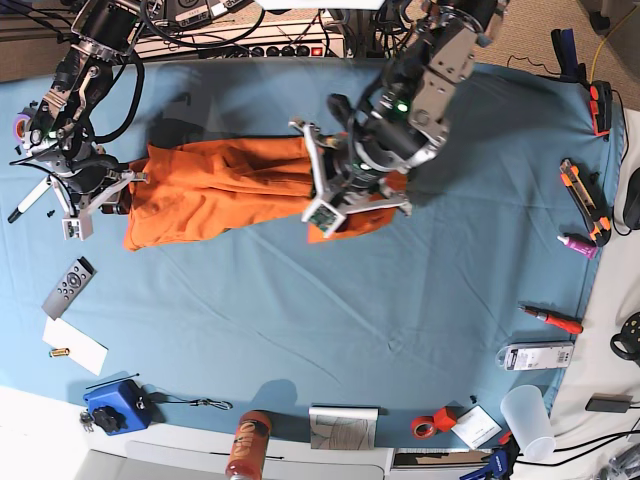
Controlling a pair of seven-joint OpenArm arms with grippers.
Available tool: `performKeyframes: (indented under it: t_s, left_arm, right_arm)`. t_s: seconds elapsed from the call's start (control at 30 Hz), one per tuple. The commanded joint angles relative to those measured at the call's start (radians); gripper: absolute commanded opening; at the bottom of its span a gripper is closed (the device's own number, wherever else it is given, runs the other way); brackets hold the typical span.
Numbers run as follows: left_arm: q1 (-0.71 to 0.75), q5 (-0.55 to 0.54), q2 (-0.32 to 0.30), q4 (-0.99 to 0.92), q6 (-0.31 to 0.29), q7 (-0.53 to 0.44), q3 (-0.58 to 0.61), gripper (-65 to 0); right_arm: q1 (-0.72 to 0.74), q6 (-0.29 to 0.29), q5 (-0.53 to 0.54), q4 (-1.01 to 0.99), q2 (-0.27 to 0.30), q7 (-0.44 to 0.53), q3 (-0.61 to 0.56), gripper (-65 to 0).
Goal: Layout the t-shirt on the table in an organized manner, then fold the t-shirt properly
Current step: 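Carry the folded end with the left gripper over the strip toward the right gripper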
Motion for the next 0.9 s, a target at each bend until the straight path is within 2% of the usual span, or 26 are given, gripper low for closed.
performKeyframes:
  t_s: [0.0,0.1,0.13,0.23,0.27,0.3,0.47,0.57,0.67,0.73,0.8,0.87]
  left_arm:
    - [-0.011,0.013,0.011,0.017,0.000,-0.043,0.015,-65.0]
    - [-0.011,0.025,0.011,0.017,0.000,-0.135,0.038,-65.0]
    - [-0.011,0.024,0.011,0.017,0.000,-0.167,0.038,-60.5]
    - [-0.011,0.021,0.011,0.017,0.000,-0.217,0.038,-37.4]
    - [-0.011,0.015,0.011,0.017,0.000,-0.215,0.038,-33.5]
    - [-0.011,0.004,0.011,0.017,0.000,-0.206,0.038,-32.3]
    - [-0.012,-0.024,0.011,0.037,0.001,-0.170,0.037,-32.4]
    - [-0.017,0.021,0.010,0.074,0.047,-0.136,0.037,-35.6]
    - [-0.017,0.121,0.010,0.085,0.106,-0.135,0.037,-44.5]
    - [-0.016,0.164,0.007,0.085,0.141,-0.116,0.037,-54.0]
    - [-0.016,0.158,-0.005,0.077,0.161,-0.111,0.037,-64.8]
    - [-0.016,0.124,-0.006,0.042,0.159,-0.111,0.037,-65.0]
  right_arm:
    - [0.014,0.003,0.010,0.016,0.016,0.025,0.005,-49.9]
    - [0.014,0.003,0.010,0.016,0.016,0.025,0.005,-49.9]
    - [0.014,0.003,0.010,0.016,0.016,0.025,0.005,-49.9]
    - [0.014,0.003,0.010,0.016,0.016,0.025,0.005,-49.9]
    - [0.014,0.003,0.010,0.016,0.016,0.025,0.005,-49.9]
    - [0.014,0.003,0.010,0.016,0.017,0.026,0.005,-49.9]
    - [0.014,0.003,0.010,0.016,0.016,0.026,0.005,-49.9]
    - [0.014,0.003,0.010,0.016,0.016,0.026,0.005,-49.9]
    - [0.014,0.003,0.009,0.016,0.017,0.026,0.005,-49.9]
    - [0.014,0.003,0.009,0.016,0.016,0.026,0.005,-49.9]
    - [0.014,0.003,0.010,0.016,0.016,0.026,0.005,-49.9]
    - [0.014,0.003,0.010,0.016,0.016,0.026,0.005,-49.9]
